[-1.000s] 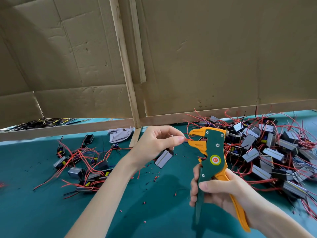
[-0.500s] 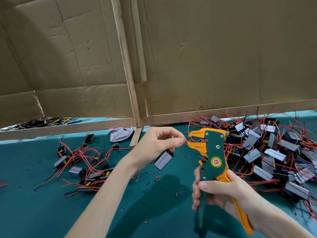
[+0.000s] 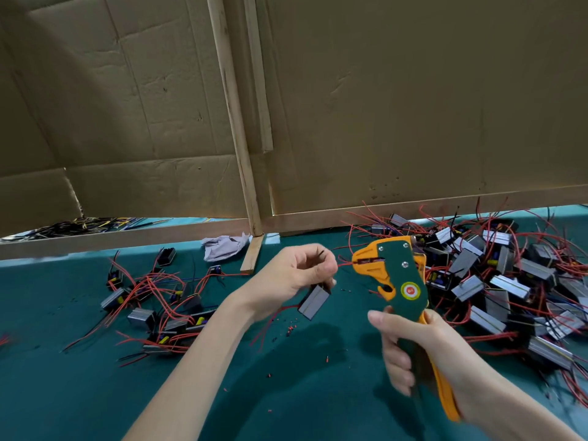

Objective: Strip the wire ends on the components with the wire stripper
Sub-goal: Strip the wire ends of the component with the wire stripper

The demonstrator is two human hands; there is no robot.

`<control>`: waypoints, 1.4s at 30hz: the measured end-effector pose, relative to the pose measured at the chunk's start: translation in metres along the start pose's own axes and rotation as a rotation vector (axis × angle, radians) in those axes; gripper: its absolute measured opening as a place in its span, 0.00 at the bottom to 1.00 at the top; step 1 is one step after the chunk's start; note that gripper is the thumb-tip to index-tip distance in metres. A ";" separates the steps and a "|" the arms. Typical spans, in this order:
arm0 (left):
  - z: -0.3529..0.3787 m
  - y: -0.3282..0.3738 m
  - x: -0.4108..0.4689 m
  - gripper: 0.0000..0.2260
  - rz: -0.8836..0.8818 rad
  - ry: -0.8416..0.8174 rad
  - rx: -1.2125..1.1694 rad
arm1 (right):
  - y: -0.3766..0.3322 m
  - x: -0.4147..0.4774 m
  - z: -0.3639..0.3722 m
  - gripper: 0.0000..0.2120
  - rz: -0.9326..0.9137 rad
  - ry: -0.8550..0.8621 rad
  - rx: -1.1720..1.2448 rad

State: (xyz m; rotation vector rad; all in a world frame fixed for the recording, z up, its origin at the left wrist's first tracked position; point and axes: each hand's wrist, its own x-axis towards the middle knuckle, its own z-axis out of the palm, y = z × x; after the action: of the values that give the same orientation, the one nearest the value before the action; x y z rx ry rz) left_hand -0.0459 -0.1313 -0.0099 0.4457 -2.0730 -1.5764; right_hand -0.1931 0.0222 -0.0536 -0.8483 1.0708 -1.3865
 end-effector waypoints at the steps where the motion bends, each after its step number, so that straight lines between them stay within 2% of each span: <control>1: -0.001 -0.003 0.001 0.07 -0.014 0.012 0.003 | -0.001 0.002 -0.003 0.14 -0.007 -0.046 0.007; 3: -0.004 -0.009 0.004 0.07 -0.026 0.089 0.088 | 0.000 0.008 -0.007 0.12 -0.011 -0.085 0.023; 5: -0.008 -0.017 0.008 0.08 -0.038 0.152 0.317 | 0.003 0.013 -0.012 0.12 -0.006 -0.061 0.023; 8: -0.008 -0.033 0.010 0.03 -0.133 0.133 0.588 | 0.007 0.017 -0.018 0.12 0.027 -0.027 0.066; 11: -0.007 -0.047 0.009 0.07 -0.234 0.045 0.682 | 0.007 0.018 -0.020 0.11 0.042 0.004 0.107; 14: -0.007 -0.051 0.007 0.06 -0.227 0.049 0.711 | 0.007 0.019 -0.020 0.11 0.040 0.021 0.132; 17: -0.003 -0.051 0.007 0.05 -0.172 0.098 0.619 | 0.006 0.020 -0.019 0.11 0.047 0.014 0.139; 20: 0.002 -0.038 0.008 0.07 -0.080 0.183 0.270 | 0.005 0.019 -0.019 0.14 0.054 -0.019 0.132; 23: 0.003 -0.020 0.007 0.11 0.048 0.234 0.107 | 0.002 0.016 -0.017 0.18 0.051 -0.099 0.129; 32: 0.016 0.011 0.002 0.05 0.069 0.277 0.097 | -0.004 0.011 -0.006 0.13 0.023 -0.160 0.196; 42: 0.012 0.017 0.000 0.06 -0.003 0.174 0.114 | -0.004 0.009 -0.005 0.14 0.014 -0.212 0.146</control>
State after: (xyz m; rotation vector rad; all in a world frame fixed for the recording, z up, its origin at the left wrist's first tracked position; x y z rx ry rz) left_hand -0.0520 -0.1165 0.0033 0.6044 -2.0348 -1.3740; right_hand -0.1995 0.0142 -0.0524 -0.8577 0.8026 -1.3137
